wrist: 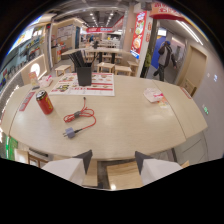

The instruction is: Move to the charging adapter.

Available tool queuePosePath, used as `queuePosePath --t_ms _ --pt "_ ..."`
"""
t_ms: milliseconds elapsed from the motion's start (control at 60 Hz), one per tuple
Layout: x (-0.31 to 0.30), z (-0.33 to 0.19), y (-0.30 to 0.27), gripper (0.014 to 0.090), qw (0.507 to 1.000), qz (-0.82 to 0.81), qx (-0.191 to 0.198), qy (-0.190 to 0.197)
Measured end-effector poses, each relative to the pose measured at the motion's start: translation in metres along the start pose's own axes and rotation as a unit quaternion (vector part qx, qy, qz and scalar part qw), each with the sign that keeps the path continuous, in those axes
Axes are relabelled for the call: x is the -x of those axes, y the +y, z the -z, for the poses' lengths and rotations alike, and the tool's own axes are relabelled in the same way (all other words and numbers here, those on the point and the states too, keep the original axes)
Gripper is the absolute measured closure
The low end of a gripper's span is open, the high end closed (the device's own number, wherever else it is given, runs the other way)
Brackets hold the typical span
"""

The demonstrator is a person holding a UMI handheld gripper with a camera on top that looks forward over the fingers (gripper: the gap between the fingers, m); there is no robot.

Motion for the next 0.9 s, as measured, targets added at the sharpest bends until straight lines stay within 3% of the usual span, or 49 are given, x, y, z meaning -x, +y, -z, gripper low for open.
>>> queuePosePath --t_ms 383,650,900 --pt "0.108 -0.070 -0.022 0.0200 0.998 0.014 -0.009 -0.053" --pt "0.139 -0.121 -0.055 0.0203 0.999 0.001 -0.017 -0.049" --pt "0.146 -0.130 -0.059 0.0202 0.999 -0.001 -0.014 -0.051"
